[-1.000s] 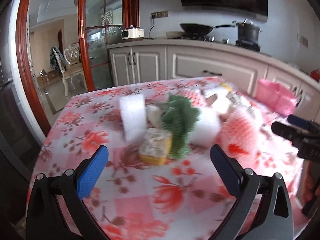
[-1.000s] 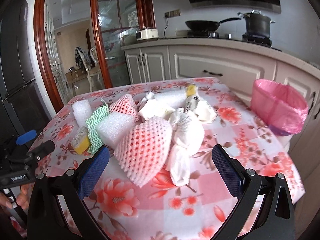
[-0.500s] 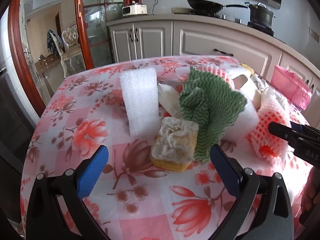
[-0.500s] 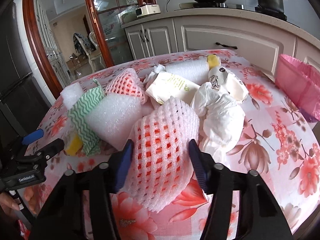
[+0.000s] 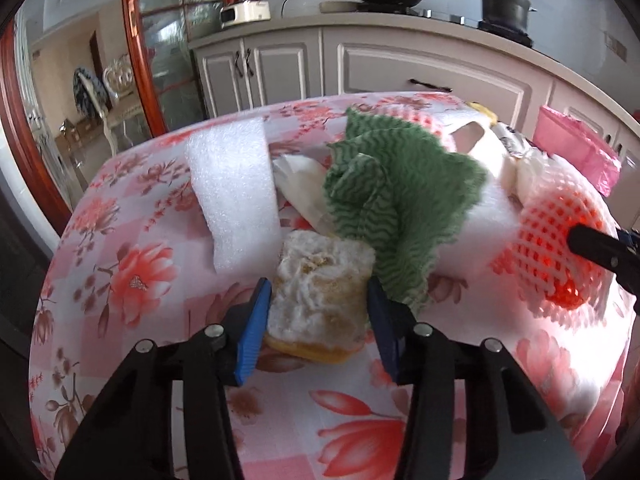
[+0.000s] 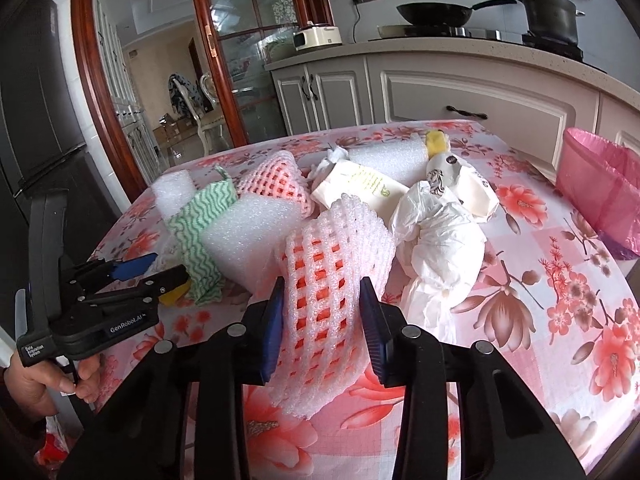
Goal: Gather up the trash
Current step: 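Grasp the yellow sponge with the left tool while the right tool grasps the pink foam net, then carry sponge and foam net over the pink bin with both tools and release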
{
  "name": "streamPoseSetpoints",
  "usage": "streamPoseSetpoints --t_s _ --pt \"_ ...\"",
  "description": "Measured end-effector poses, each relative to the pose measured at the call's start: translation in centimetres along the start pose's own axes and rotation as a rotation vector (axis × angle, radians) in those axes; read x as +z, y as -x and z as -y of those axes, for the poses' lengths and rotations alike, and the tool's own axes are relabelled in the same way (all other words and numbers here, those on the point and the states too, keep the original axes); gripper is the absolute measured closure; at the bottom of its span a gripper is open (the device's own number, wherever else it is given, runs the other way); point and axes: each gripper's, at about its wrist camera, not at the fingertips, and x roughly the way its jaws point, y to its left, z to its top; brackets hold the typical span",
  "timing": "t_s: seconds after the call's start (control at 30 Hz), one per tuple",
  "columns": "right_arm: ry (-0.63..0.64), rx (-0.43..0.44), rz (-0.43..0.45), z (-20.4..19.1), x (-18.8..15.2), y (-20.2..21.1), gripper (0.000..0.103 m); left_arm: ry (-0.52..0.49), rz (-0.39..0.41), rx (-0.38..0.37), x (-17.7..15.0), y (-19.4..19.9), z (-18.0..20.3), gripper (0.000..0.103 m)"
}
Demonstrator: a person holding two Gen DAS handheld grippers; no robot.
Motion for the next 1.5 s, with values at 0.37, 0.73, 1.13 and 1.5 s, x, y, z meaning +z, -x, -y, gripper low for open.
streamPoseSetpoints --t_s 0.37,0.73,1.13,1.5 --pt "0.026 -0.042 0.141 0.1 0.3 4.4 0.068 0.018 0.227 -0.036 -0.6 7.6 2.1 0.058" --pt "-0.062 -0.241 0.286 6.9 2.0 9.4 0.068 -0.073 0.349 -0.170 4.3 9.5 9.9 0.058" --pt "-0.188 -0.458 0.333 17.4 3.8 11.8 0.068 -0.157 0.352 -0.401 11.5 6.5 21.2 0.058" --pt "-0.226 -0.566 0.289 27.4 6.4 10.6 0.068 -0.186 0.275 -0.568 20.3 -0.8 32.2 0.058"
